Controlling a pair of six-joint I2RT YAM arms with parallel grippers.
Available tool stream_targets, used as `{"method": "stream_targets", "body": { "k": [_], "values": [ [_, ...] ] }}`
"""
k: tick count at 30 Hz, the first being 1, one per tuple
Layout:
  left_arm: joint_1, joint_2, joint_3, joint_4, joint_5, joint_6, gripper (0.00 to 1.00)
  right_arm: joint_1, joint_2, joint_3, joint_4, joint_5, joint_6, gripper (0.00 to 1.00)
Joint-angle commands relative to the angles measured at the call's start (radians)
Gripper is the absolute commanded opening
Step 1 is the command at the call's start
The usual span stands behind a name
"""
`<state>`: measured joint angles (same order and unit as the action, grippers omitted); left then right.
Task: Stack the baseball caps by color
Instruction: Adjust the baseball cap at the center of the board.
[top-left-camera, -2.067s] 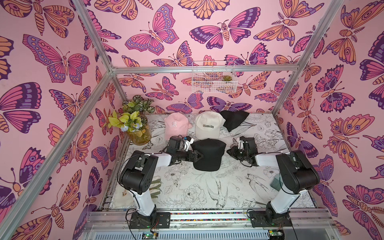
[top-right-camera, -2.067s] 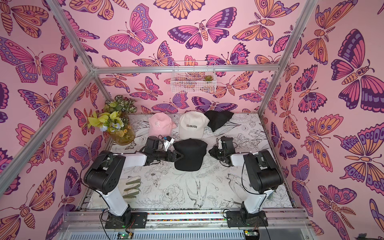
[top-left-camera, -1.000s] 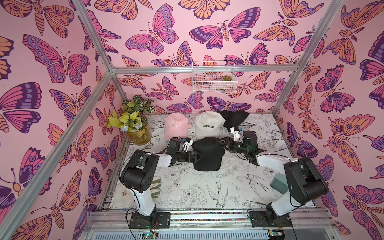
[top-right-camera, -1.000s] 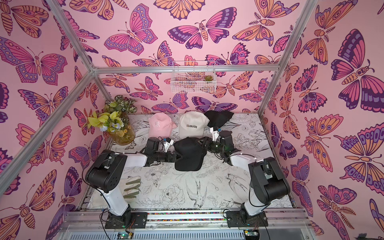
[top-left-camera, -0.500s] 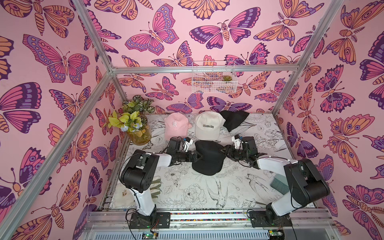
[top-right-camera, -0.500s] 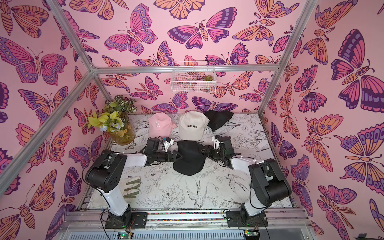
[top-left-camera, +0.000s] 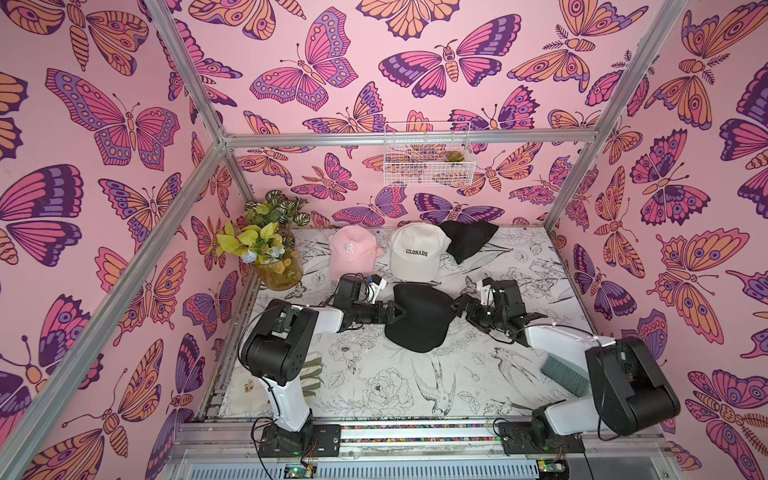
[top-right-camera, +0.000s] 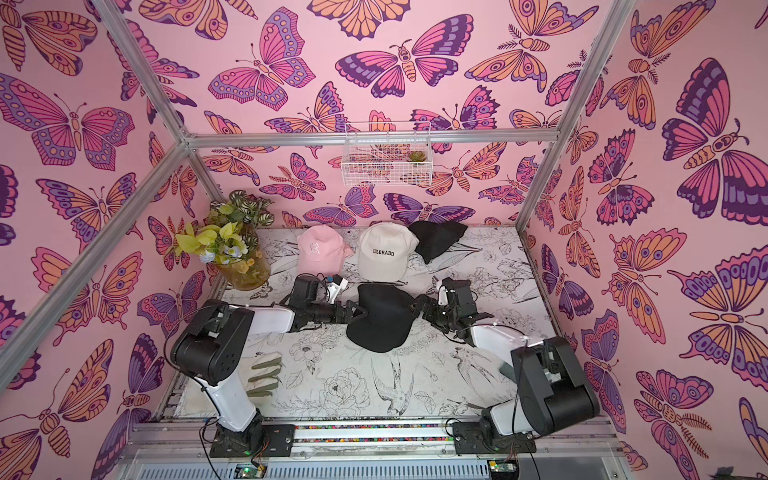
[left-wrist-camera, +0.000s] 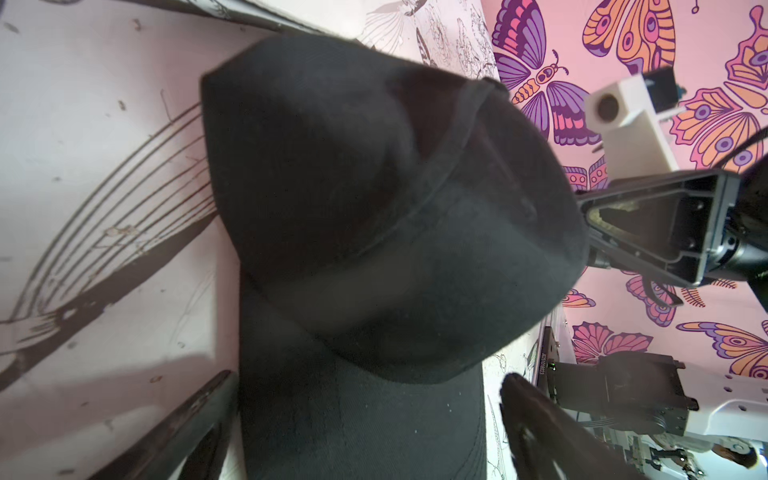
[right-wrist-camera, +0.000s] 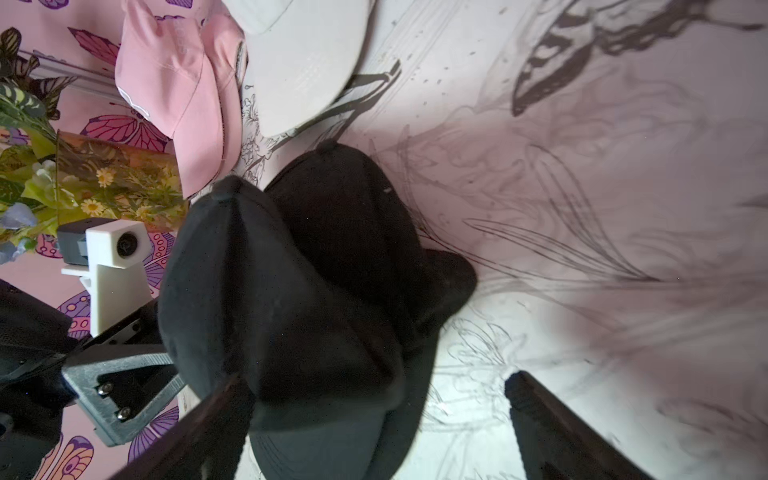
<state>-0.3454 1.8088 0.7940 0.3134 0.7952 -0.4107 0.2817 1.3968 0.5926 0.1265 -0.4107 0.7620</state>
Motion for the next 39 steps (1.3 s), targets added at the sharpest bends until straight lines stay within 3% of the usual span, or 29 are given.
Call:
{"method": "stream_targets", "body": {
  "k": [1, 7, 17, 24, 28, 39],
  "values": [
    [0.003, -0.018, -0.022, -0.032, 0.016, -0.014, 1.0, -0.018, -0.067, -0.045, -0.033, -0.043, -0.003, 0.99],
    [0.0, -0.008, -0.024, -0.046, 0.033, -0.04, 1.0, 0.011, -0.015, -0.085, 0.118, -0.255, 0.023, 0.99],
    [-0.054, -0.007, 0.029, -0.046, 0.047, -0.099, 1.0, 0.094, 0.224, 0.002, 0.291, -0.247, 0.043, 0.99],
    [-0.072, 0.002, 0.042, -0.046, 0.035, -0.124, 1.0, 0.094, 0.275, 0.102, 0.207, -0.263, -0.016, 0.99],
    [-0.06, -0.006, 0.045, -0.086, -0.012, -0.1, 1.0, 0.093, 0.231, 0.11, 0.127, -0.238, -0.06, 0.99],
    [-0.038, -0.111, 0.09, -0.341, -0.154, 0.091, 1.0, 0.034, -0.001, 0.062, 0.011, 0.071, -0.116, 0.99]
  ]
}}
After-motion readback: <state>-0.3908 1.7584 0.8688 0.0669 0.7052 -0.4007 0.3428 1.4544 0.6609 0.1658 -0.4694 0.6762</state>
